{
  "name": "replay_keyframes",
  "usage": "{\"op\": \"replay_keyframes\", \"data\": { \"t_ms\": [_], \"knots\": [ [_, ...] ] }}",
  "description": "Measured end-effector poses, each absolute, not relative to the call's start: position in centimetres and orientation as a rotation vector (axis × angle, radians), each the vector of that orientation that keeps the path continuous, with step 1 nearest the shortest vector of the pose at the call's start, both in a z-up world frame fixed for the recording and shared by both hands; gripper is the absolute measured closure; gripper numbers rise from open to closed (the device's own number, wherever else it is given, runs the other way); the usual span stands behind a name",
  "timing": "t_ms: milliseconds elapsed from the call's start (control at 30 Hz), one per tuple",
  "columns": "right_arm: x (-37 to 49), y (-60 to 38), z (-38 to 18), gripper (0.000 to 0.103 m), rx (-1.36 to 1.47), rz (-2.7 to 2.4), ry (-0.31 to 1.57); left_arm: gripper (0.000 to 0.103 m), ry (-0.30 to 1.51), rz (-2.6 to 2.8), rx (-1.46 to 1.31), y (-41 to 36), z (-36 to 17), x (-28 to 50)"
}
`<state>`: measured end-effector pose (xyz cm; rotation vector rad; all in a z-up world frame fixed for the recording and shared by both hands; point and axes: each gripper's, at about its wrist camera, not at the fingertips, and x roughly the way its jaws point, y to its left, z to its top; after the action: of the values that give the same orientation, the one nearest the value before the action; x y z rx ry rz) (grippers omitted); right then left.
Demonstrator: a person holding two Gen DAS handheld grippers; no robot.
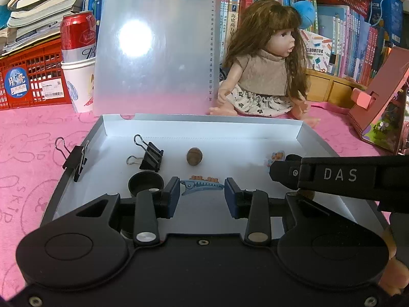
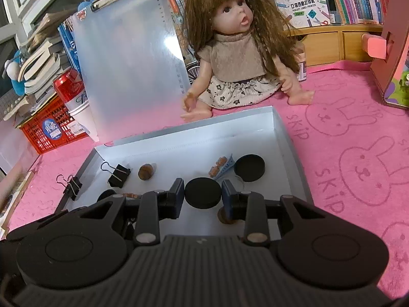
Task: Organize rigid objects
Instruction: 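Lower the blue clip with the left gripper while the right gripper lowers the black lid into the box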
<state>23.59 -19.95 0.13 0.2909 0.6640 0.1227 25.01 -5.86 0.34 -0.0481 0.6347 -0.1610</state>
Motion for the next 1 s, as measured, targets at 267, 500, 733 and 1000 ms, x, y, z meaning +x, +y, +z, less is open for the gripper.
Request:
{"op": "replay_keyframes", "data": {
  "t_ms": [267, 500, 733, 1000],
  "knots": [
    [23.9, -19.8, 0.0, 0.066, 0.262, 0.113, 0.675, 0.067, 0.65, -0.15, -0.021, -6.1, 0.4, 25.3],
    [24.0, -19.3, 0.1, 0.066, 0.214, 0.103, 0.687, 0.067, 0.673, -0.136, 0.012, -6.6, 0.3, 25.6],
    [24.3, -18.7, 0.1, 0.066, 0.175, 0.092, 0.71, 0.066, 0.68, -0.127, 0.033, -6.8, 0.2, 25.6],
    [24.5, -19.0, -0.1, 0.066, 0.18, 0.082, 0.722, 0.066, 0.685, -0.126, 0.03, -6.8, 0.2, 25.8]
  ]
}}
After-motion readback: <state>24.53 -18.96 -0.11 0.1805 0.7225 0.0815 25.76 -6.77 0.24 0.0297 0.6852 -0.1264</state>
